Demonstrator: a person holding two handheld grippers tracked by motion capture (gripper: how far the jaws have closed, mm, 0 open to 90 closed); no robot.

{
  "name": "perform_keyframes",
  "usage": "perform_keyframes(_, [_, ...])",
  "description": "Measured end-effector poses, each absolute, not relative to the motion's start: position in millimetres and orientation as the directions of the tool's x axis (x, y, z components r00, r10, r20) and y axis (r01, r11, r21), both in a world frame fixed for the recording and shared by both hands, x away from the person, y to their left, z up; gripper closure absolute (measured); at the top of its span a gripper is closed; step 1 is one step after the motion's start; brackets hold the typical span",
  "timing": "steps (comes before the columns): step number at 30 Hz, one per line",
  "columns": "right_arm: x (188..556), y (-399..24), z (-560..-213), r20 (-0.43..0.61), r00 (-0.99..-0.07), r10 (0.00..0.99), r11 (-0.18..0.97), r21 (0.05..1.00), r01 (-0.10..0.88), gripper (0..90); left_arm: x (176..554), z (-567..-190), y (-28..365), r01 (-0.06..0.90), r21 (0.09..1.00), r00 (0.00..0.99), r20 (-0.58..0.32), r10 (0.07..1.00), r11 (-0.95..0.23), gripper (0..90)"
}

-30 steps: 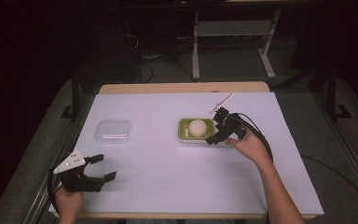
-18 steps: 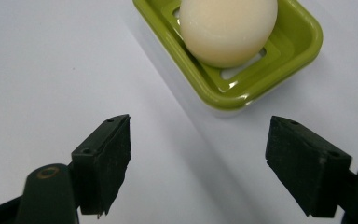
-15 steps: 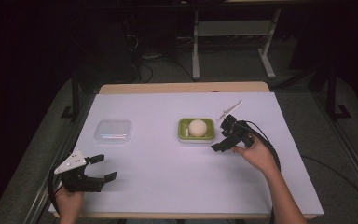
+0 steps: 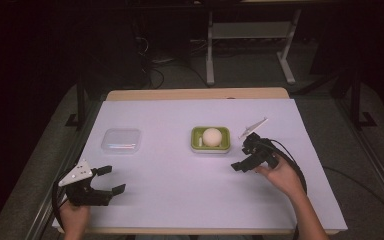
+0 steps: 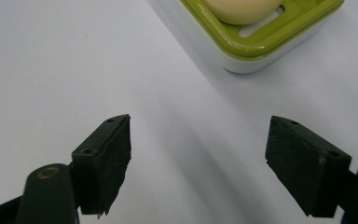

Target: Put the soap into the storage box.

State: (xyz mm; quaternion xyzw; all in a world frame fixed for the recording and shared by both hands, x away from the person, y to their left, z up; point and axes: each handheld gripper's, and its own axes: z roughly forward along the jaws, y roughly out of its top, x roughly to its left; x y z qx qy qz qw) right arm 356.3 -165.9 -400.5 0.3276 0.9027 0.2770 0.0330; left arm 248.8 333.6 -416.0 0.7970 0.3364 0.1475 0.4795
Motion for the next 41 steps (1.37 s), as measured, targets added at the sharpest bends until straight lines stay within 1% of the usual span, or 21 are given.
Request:
perform_keyframes(6, [344.8,-173.2,-405.0,0.127,-0.777,0.616,0.623,0.525,0.580,22.2,248.8,-416.1,333.8,0.395,0.864,0.730,-0.088,0.678,-0.313,13.2])
perform_keyframes(18, [306.2,-193.2,-412.8,0.123,-0.768,0.628,0.600,0.552,0.579,22.6,248.1,-415.9,333.1,0.390,0.866,0.732,-0.085,0.676,-0.313,13.2])
perform_keyframes(29, [277.7,-205.6,-425.0,0.144,-0.743,0.654,0.567,0.557,0.607,22.4,247.9,-417.0,331.9,0.390,0.865,0.736,-0.087,0.671,-0.316,13.2])
perform_keyframes(30, [274.2,-207.6,-425.8,0.134,-0.745,0.653,0.572,0.557,0.602,22.4,248.0,-417.1,331.7,0.392,0.865,0.736,-0.089,0.672,-0.315,13.2])
perform_keyframes(32, [265.5,-210.8,-426.5,0.138,-0.733,0.666,0.549,0.575,0.607,21.9,248.9,-417.3,331.0,0.387,0.865,0.740,-0.084,0.667,-0.320,13.2])
perform_keyframes(34, [254.5,-214.2,-427.8,0.157,-0.717,0.679,0.502,0.613,0.610,21.5,249.6,-417.8,328.8,0.390,0.863,0.741,-0.088,0.666,-0.320,13.2])
perform_keyframes(37, [240.3,-215.8,-428.9,0.136,-0.713,0.688,0.495,0.630,0.598,20.6,250.0,-417.8,327.1,0.390,0.861,0.743,-0.084,0.665,-0.327,13.2])
perform_keyframes(41, [229.9,-216.4,-428.4,0.147,-0.707,0.692,0.481,0.637,0.602,19.9,249.5,-417.0,327.4,0.382,0.862,0.745,-0.074,0.663,-0.332,13.2])
